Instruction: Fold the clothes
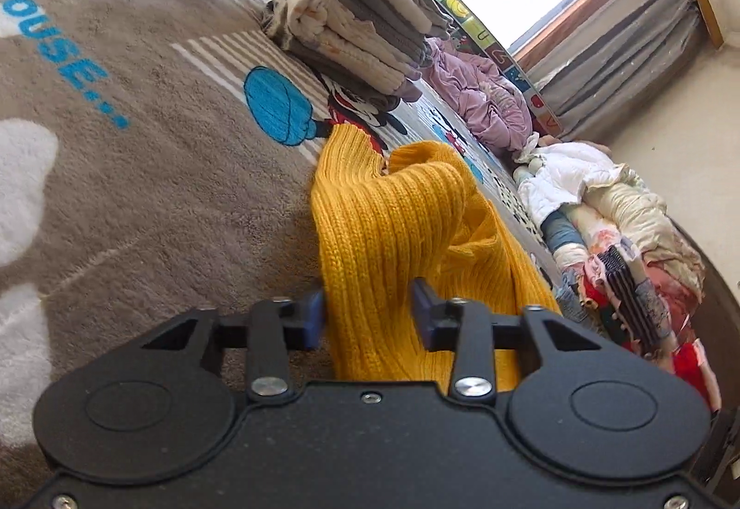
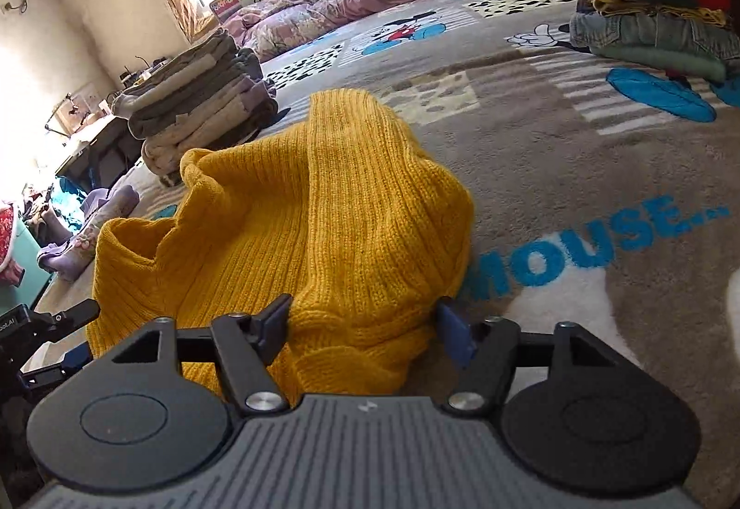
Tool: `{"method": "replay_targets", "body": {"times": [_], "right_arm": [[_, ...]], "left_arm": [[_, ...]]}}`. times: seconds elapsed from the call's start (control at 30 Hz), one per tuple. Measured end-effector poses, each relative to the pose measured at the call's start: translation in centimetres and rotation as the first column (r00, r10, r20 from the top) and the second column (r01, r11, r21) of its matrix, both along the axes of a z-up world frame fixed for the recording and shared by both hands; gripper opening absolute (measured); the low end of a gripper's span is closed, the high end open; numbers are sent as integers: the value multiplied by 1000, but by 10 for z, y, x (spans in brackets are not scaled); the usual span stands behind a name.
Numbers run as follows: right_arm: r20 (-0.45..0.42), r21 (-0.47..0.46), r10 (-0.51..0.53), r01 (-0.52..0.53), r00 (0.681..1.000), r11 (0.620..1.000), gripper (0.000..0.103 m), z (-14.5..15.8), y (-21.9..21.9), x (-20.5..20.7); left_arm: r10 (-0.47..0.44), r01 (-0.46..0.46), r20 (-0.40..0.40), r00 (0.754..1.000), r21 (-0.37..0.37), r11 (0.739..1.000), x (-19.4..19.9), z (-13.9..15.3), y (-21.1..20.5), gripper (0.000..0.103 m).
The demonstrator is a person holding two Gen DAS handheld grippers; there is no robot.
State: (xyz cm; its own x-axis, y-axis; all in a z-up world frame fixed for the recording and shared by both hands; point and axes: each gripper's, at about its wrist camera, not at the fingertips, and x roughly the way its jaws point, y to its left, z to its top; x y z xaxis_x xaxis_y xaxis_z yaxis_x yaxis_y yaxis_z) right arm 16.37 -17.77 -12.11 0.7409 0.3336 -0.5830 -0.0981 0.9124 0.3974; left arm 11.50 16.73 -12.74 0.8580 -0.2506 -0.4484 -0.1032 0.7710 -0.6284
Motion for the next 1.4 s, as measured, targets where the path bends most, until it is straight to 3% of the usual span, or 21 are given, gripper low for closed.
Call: {"method": "replay_targets", "body": {"times": [0.03,0.2,0.3,0.37,0.43,0.47,0.53,0.7,0.83,0.93,1.1,1.27,1.4], "right_arm": [[8,23,-22,21,1000,1000,36,-1,-4,-1],[-13,233,-174,172,985,957,26,-4,-44,-18],[-100,355,-233,254,967,900,20,-22,-70,-35],[-147,395,-234,274,961,877,20,-34,-79,-46],[-134,362,-217,251,967,898,20,-34,-79,-55],[-128,346,-208,240,970,907,20,-34,-80,-59],[-102,300,-189,211,977,930,30,-30,-77,-65],[44,92,-115,110,992,990,41,0,-53,-58],[132,-87,-31,42,991,995,53,24,-33,-49],[122,-205,38,-12,992,979,56,29,-16,-27],[80,-374,140,-100,987,922,56,27,8,7],[23,-523,227,-182,974,833,56,23,30,40],[-12,-619,275,-223,961,753,51,15,44,61]], "left_arm": [[3,-4,15,1000,21,1000,-1,3,-2,7],[64,-64,99,993,-7,998,-26,25,8,6],[71,-70,57,996,-20,997,-35,20,13,6],[28,-29,-39,999,-40,999,-30,9,16,6],[25,-28,-60,998,-56,998,-34,5,22,9],[45,-48,-44,998,-70,996,-37,7,28,16],[86,-87,-12,996,-104,991,-43,10,41,25],[135,-133,4,991,-150,980,-37,12,63,26],[109,-111,-20,994,-184,977,-13,6,70,26],[85,-89,-31,996,-195,977,9,1,73,41],[7,-20,-69,998,-186,982,50,-12,73,42],[-76,66,-92,993,-112,992,81,-15,60,39],[-143,144,-100,985,8,990,102,-8,46,25]]}}
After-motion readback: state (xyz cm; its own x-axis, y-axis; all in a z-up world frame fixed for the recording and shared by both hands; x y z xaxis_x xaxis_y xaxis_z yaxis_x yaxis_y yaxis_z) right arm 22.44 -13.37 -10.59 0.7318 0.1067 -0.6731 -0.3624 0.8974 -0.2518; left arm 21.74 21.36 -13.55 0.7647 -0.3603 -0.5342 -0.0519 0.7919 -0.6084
